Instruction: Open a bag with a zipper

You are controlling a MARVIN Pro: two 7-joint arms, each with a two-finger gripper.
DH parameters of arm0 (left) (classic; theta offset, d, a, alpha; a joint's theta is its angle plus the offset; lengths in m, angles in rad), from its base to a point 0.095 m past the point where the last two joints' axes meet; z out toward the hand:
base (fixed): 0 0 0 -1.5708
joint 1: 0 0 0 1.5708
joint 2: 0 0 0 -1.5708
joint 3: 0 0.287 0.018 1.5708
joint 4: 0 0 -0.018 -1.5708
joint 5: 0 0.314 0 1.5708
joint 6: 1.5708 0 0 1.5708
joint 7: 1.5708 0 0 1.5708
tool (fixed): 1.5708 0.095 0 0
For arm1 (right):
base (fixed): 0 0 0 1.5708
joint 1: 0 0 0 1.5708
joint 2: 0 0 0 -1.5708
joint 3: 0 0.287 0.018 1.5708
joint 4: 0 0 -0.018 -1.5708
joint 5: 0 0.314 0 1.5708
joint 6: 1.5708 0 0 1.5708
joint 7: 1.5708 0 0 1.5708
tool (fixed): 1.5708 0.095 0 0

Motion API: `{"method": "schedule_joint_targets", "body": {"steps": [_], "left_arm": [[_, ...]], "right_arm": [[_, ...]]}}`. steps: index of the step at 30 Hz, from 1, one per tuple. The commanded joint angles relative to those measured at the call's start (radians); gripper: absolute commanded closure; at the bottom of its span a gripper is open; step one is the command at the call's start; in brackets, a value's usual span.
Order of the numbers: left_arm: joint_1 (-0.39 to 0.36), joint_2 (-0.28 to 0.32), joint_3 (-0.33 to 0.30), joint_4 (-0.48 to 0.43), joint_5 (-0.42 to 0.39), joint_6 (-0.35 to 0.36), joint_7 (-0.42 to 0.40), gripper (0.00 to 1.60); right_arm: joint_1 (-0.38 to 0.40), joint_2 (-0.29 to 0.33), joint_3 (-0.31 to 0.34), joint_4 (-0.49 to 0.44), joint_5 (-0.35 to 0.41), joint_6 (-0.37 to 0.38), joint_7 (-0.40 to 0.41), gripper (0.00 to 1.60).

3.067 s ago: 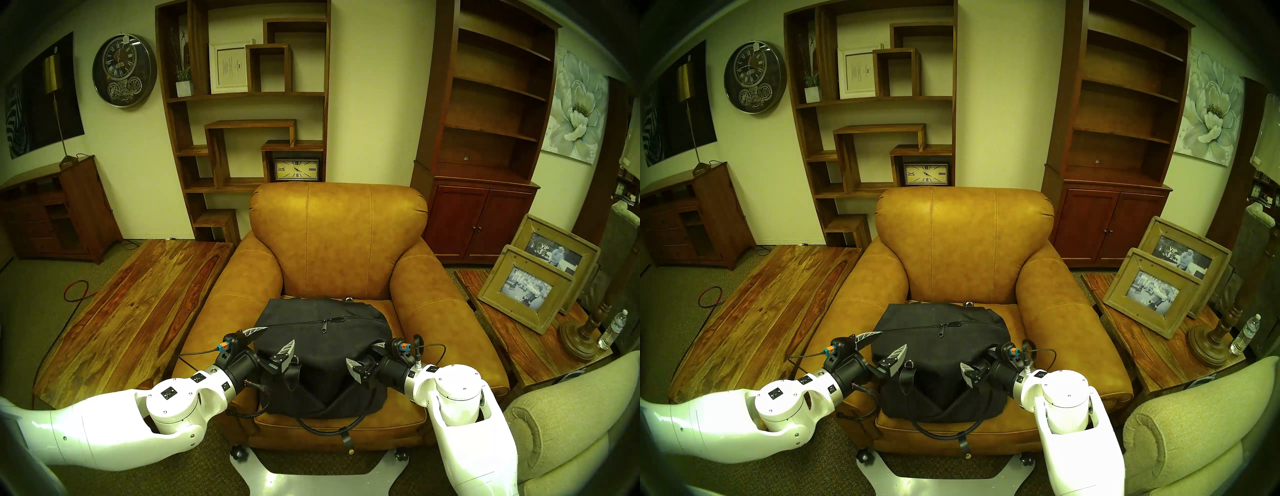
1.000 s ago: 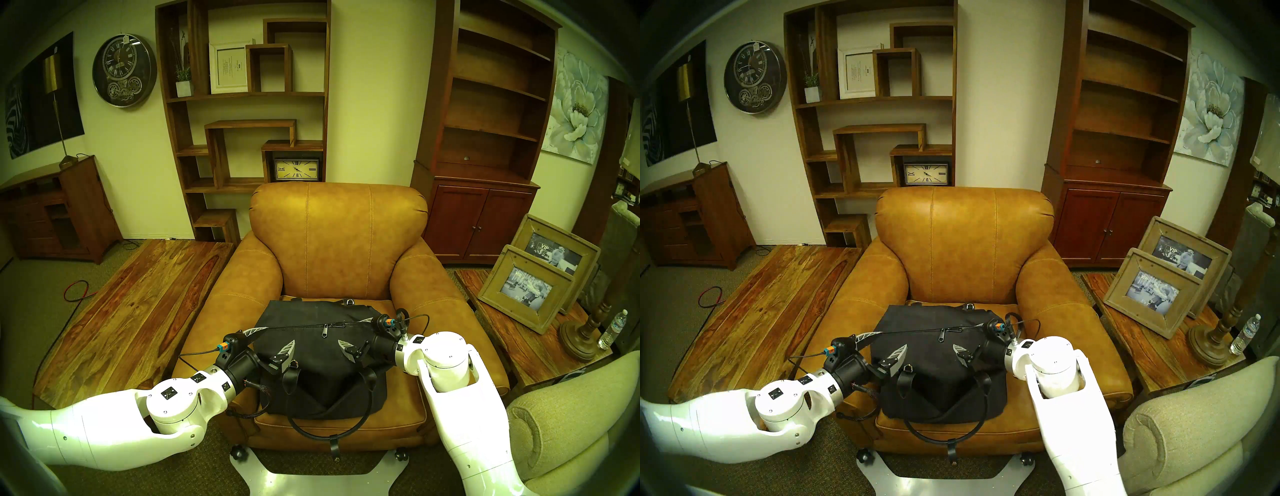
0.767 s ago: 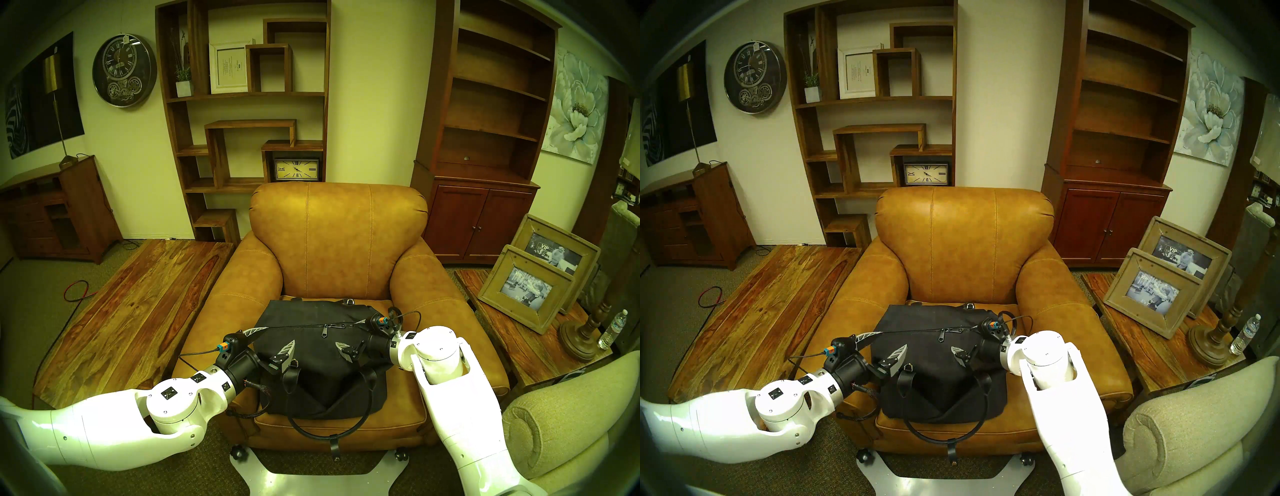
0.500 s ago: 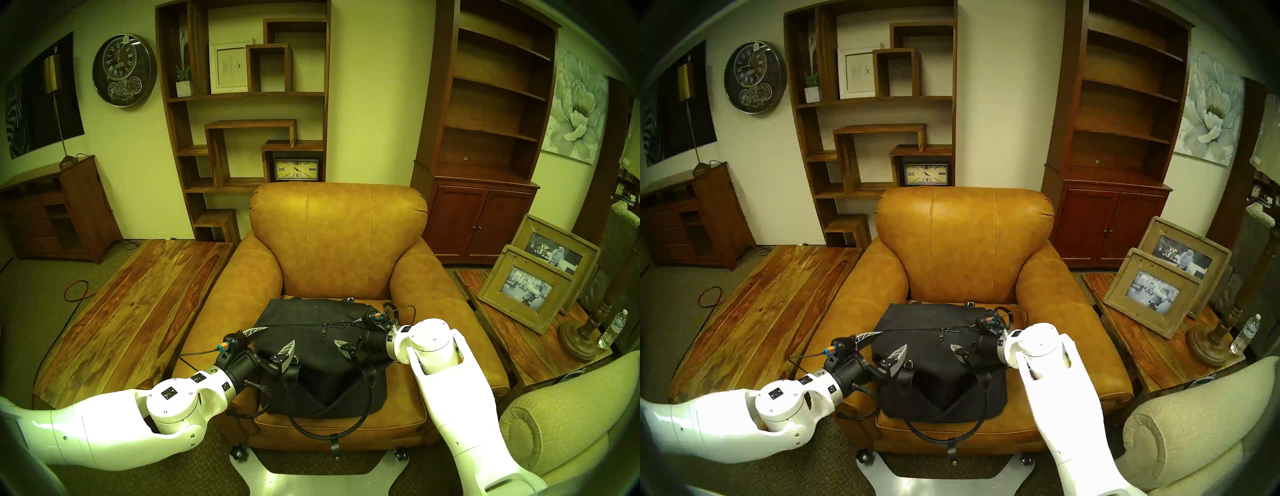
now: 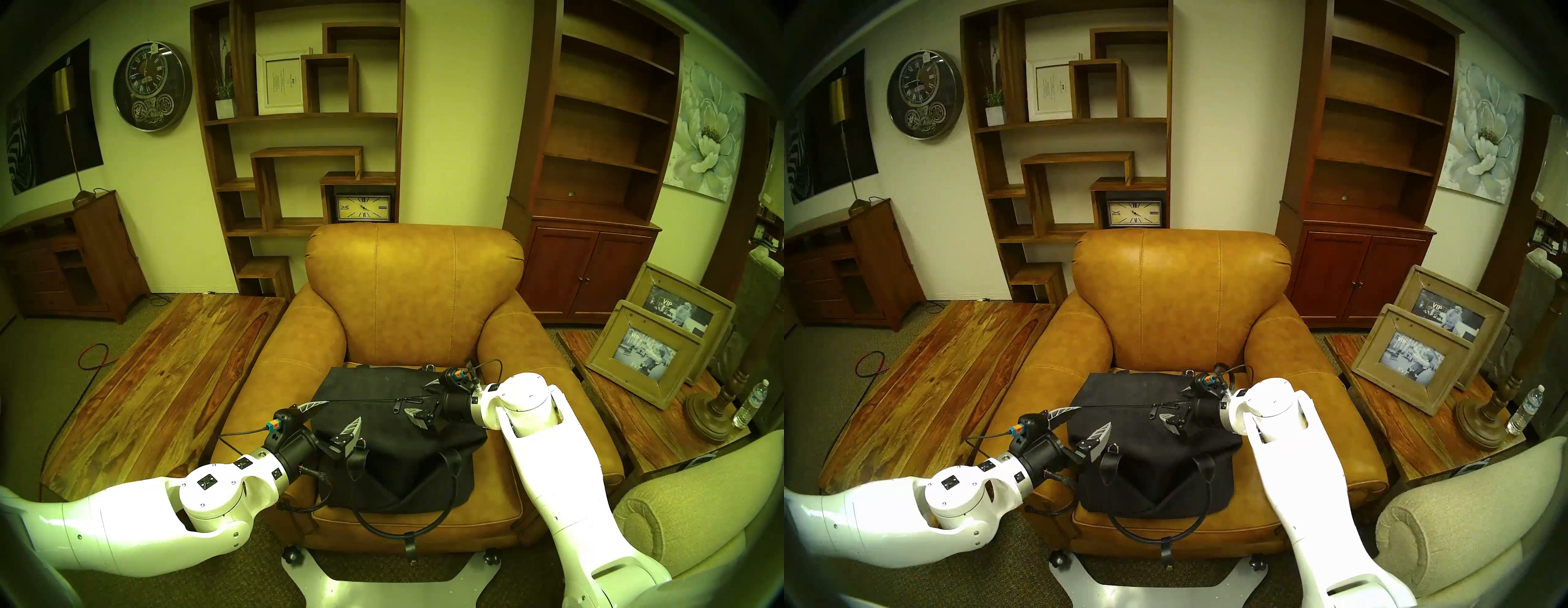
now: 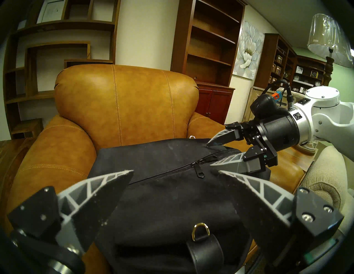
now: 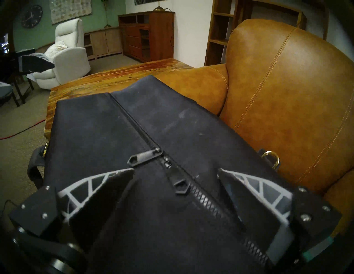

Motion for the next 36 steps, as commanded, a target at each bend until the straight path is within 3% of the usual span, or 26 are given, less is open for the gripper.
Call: {"method": "schedule_joint_targets", "body": {"steps": [1, 21, 25, 27, 33, 36], "left_arm": [[-0.003, 0.004, -0.007, -0.012, -0.003, -0.006, 0.003, 0.00], [-0.004, 0.004, -0.007, -0.012, -0.003, -0.006, 0.003, 0.00], [-0.004, 0.004, -0.007, -0.012, -0.003, -0.006, 0.003, 0.00], [-0.004, 0.004, -0.006, -0.012, -0.003, -0.006, 0.003, 0.00], [-0.004, 0.004, -0.006, -0.012, -0.003, -0.006, 0.003, 0.00], [-0.004, 0.004, -0.006, -0.012, -0.003, -0.006, 0.003, 0.00]], "right_arm": [[0.033, 0.002, 0.009, -0.002, 0.017, -0.019, 0.017, 0.00], [0.030, -0.008, 0.010, 0.047, -0.001, -0.025, 0.027, 0.04], [0.034, -0.015, 0.009, 0.063, -0.004, -0.032, 0.020, 0.13], [0.032, -0.014, 0.002, 0.065, -0.010, -0.031, 0.019, 0.30], [0.020, -0.008, -0.002, 0.059, -0.010, -0.031, 0.015, 0.35], [0.013, -0.005, -0.003, 0.053, -0.010, -0.032, 0.014, 0.65]]}}
